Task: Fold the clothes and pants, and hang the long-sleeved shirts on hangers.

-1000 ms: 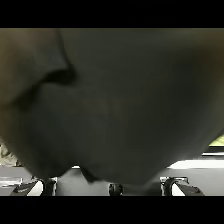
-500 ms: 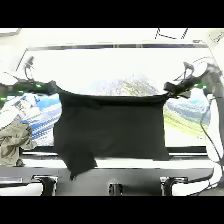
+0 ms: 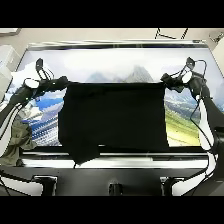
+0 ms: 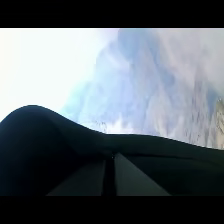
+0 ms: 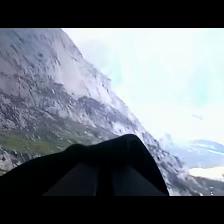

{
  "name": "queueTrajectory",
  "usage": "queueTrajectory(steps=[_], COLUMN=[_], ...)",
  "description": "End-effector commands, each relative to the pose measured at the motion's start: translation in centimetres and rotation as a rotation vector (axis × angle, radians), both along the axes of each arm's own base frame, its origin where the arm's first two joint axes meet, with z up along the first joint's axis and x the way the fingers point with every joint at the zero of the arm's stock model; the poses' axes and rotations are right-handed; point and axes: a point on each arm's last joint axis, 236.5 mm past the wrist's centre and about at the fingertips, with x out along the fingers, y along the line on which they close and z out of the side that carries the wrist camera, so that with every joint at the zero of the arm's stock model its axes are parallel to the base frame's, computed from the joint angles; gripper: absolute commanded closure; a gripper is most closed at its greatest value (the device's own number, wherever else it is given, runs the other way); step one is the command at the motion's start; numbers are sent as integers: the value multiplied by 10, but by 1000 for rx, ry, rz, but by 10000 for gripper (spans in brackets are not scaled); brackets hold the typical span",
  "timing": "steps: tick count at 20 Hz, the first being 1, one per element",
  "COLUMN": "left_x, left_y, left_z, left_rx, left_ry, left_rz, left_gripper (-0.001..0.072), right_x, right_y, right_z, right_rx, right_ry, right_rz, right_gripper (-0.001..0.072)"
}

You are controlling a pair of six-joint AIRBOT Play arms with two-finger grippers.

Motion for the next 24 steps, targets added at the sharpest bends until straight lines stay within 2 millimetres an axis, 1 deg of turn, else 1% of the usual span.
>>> queueTrajectory(steps=[1, 2, 3, 4, 5, 6, 7, 8, 9, 10, 11, 12, 15, 17, 19, 20, 21, 22, 23, 24], left_x=[5, -5, -22, -43, -70, -101, -129, -153, -169, -179, -185, -188, -189, -190, -191, -189, -190, -192, -201, -213], left_y=[-7, -6, -2, 2, 6, 10, 12, 11, 9, 9, 10, 11, 16, 16, 15, 17, 22, 30, 41, 52], left_z=[13, 27, 37, 39, 31, 12, -8, -29, -46, -59, -68, -73, -75, -81, -86, -81, -72, -59, -46, -39], left_rx=[-15, -15, -1, 20, 38, 50, 63, 72, 66, 61, 56, 57, 57, 53, 44, 32, 25, 19, 14, 1], left_ry=[-27, -15, 19, 78, 179, 327, 450, 540, 595, 626, 643, 650, 653, 669, 685, 681, 688, 691, 704, 734], left_rz=[10, -28, -81, -139, -190, -226, -251, -279, -290, -289, -281, -281, -273, -273, -270, -267, -273, -294, -320, -321], left_gripper=[690, 690, 689, 689, 690, 689, 689, 689, 689, 689, 689, 689, 689, 689, 681, 537, 297, 167, 170, 170], right_x=[-12, -26, -45, -70, -101, -128, -151, -166, -181, -194, -203, -208, -202, -201, -203, -205, -207, -211, -217, -227], right_y=[-6, -10, -10, -9, -4, 3, 10, 16, 21, 22, 23, 22, 20, 25, 32, 30, 25, 14, -1, -18], right_z=[0, 11, 20, 22, 18, 10, -3, -17, -34, -49, -58, -63, -66, -66, -65, -60, -49, -35, -22, -11], right_rx=[-18, -44, -63, -64, -60, -40, -17, -1, 12, 24, 28, 24, 15, 44, 75, 76, 78, 77, 84, 109], right_ry=[50, 81, 131, 213, 330, 442, 530, 584, 636, 673, 699, 713, 692, 689, 698, 708, 711, 710, 716, 729], right_rz=[15, 61, 115, 167, 226, 273, 297, 309, 317, 316, 316, 321, 303, 281, 285, 290, 306, 332, 318, 270], right_gripper=[675, 675, 675, 675, 675, 676, 676, 675, 675, 676, 676, 676, 675, 675, 670, 584, 437, 279, 181, 144])
